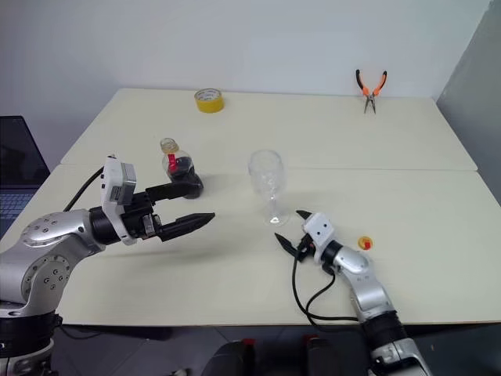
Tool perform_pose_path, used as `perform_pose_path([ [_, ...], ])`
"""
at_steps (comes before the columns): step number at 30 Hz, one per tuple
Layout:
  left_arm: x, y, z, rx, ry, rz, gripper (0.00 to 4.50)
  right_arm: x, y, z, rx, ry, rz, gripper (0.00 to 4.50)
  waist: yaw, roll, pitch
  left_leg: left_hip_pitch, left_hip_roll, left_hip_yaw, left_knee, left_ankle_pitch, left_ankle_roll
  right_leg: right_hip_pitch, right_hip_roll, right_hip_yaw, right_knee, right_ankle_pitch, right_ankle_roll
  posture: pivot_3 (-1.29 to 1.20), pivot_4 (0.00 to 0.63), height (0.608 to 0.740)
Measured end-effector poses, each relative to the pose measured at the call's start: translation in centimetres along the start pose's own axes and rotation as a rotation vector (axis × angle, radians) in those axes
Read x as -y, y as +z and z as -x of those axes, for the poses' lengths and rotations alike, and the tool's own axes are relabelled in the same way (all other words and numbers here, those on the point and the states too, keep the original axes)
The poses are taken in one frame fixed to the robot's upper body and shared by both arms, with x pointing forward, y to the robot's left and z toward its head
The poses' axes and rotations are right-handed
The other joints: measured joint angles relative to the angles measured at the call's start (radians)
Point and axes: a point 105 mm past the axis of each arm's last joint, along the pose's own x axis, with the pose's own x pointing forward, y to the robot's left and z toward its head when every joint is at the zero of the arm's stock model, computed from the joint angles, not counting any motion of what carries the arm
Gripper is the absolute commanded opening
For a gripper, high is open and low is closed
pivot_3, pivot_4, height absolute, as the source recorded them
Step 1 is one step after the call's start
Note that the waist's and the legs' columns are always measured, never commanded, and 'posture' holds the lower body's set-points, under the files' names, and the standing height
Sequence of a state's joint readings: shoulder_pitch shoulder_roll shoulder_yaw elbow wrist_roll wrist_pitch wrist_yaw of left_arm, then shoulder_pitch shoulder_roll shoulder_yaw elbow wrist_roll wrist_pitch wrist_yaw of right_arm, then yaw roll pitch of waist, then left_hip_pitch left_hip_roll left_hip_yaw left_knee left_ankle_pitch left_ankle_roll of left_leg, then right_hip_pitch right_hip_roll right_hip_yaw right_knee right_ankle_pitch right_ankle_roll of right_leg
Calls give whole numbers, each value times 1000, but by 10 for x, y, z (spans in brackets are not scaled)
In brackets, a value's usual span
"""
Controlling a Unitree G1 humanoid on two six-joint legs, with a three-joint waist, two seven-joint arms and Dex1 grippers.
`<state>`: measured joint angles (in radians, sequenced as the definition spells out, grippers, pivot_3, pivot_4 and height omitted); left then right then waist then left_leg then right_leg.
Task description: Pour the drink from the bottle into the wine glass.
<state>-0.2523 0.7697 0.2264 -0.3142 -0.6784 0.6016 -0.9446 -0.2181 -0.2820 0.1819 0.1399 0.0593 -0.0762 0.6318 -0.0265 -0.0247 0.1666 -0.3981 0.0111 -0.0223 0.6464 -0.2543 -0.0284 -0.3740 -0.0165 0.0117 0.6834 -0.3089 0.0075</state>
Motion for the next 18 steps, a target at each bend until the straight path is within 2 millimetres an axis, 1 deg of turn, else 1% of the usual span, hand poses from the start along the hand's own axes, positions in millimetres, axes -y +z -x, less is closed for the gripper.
perform_pose_path([
  [3, -3, -7, 1, -13, 36, 6, 4500, -1, -3, 16, -51, 7, 14, 4450, 0, 0, 0, 0, 0, 0, 0, 0, 0, 0, 0, 0, 0, 0, 0, 0, 150, 740],
  [5, -3, -12, 2, -26, 48, 0, 4500, -4, -3, 22, -68, 10, -3, 4450, 0, 0, 0, 0, 0, 0, 0, 0, 0, 0, 0, 0, 1, 0, 0, 0, 150, 740],
  [8, -8, -15, 0, -3, 106, -9, 4500, -7, 2, 35, -92, 18, -21, 4450, 1, 0, 0, 0, 0, 0, 0, 0, 0, 0, 0, 0, 0, 0, 0, 0, 150, 740],
  [10, -17, -18, -2, 30, 188, -10, 4500, -3, 13, 43, -78, 6, -24, 4450, 3, 0, 0, 0, 0, 0, 0, 0, 0, 1, 0, -1, 0, 0, 0, 0, 150, 740],
  [12, -27, -23, -3, 56, 293, -20, 4500, 1, 27, 51, -60, -2, -21, 4450, 4, 0, 0, 0, 0, -1, 0, 0, 0, 0, 0, -1, -1, 0, 0, 0, 150, 740],
  [14, -30, -32, -5, 94, 390, 3, 4500, 1, 43, 60, -28, 2, -30, 4450, 5, 0, 0, 0, 0, -1, 0, 0, 0, 1, 0, 0, -1, 0, 0, 0, 150, 740],
  [16, -29, -41, -6, 92, 437, 28, 4500, 1, 55, 63, 1, 11, -28, 4450, 2, -1, 0, 0, 0, -1, 0, 0, 0, 1, 0, 0, -1, 0, 0, 0, 150, 740],
  [18, -31, -49, -6, 122, 537, 41, 4500, -1, 65, 68, 20, 24, -29, 4450, 4, -1, -1, 0, 0, -1, 0, 0, 0, 1, 0, -1, -1, 0, 0, 0, 150, 740],
])
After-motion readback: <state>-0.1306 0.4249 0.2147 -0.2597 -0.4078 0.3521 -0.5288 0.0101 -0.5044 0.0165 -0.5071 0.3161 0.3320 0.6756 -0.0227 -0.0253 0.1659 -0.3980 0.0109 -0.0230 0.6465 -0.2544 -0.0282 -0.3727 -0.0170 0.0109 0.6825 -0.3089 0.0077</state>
